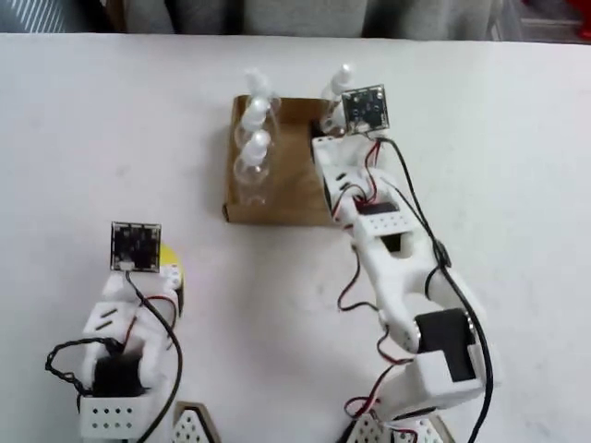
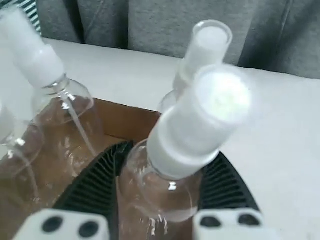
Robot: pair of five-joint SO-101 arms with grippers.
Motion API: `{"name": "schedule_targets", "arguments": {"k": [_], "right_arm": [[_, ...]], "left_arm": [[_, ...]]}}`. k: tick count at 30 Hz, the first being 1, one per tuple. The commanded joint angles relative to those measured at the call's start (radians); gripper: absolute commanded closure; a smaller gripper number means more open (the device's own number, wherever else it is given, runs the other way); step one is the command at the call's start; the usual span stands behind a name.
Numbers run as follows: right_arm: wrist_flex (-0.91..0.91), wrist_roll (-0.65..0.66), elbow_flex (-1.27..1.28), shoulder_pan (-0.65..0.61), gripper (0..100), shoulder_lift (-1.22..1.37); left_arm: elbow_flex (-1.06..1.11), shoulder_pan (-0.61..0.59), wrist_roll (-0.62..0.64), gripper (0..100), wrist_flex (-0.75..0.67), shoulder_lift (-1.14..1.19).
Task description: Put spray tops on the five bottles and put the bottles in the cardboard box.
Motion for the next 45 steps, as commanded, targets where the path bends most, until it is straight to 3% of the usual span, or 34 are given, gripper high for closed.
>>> {"name": "schedule_targets", "arguments": {"k": [1,11,35,45], "right_arm": [[-0.019,0.0,-0.112,0.041,98.2,0.039],[-0.016,0.146,-0.117,0.015,98.2,0.073],[0.018,0.147,-0.138,0.015,97.8,0.148],[0.019,0.146,-0.133,0.01,78.3,0.139]], "left_arm": [[0.0,-0.008,-0.005,98,0.002,0.001],[0.0,-0.008,-0.005,98,0.002,0.001],[0.0,-0.01,-0.006,98,0.002,0.001],[0.0,-0.01,-0.006,98,0.002,0.001]]}}
